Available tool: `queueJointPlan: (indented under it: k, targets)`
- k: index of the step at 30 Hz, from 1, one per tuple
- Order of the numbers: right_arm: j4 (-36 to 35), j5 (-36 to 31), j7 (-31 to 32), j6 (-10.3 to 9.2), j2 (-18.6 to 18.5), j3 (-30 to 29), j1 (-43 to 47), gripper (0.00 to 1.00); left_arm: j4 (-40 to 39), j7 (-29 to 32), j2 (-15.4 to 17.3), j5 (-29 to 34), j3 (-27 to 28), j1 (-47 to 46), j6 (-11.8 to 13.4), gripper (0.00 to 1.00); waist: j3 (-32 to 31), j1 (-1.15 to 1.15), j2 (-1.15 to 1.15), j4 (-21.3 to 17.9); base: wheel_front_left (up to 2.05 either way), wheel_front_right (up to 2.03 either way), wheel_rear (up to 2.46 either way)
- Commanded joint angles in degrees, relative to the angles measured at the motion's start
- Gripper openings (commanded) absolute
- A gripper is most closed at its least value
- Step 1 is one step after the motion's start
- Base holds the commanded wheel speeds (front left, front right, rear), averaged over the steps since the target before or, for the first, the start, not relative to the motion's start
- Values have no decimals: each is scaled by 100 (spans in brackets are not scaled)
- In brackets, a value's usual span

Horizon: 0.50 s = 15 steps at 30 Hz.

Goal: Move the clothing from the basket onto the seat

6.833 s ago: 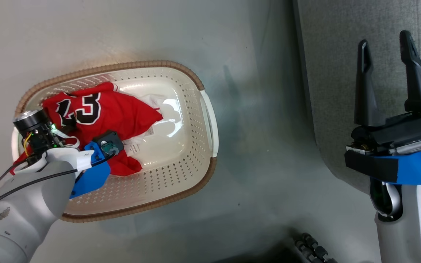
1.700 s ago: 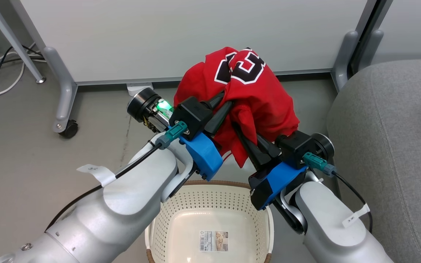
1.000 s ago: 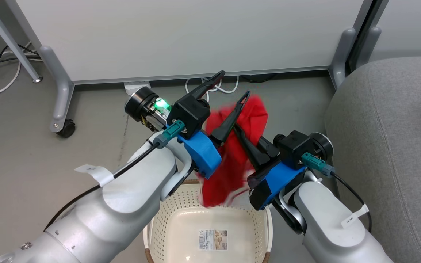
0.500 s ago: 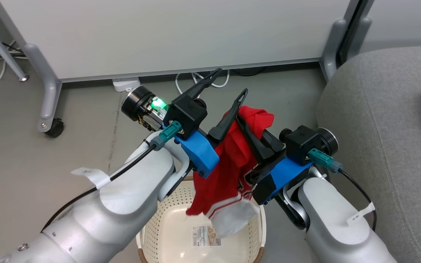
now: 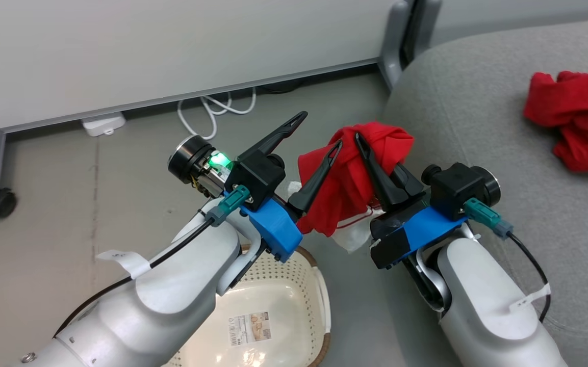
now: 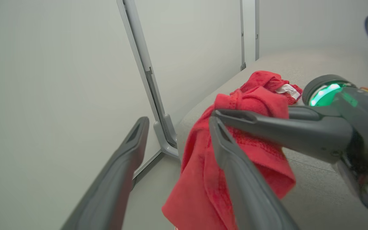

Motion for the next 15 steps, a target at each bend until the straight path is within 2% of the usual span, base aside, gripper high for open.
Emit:
queueJointPlan:
  k: [1,15]
  targets:
    - [-65,-52,-31,3,-3,-42,87,0,-25,-24,45,11,23,87,35,100,71,0,0,-185,0,0,0]
    - [-741,-393,-32,3,0,-606,598,0,-138,-19,96,0,-87,266,45,100,141,0,0,-1118,0,0,0]
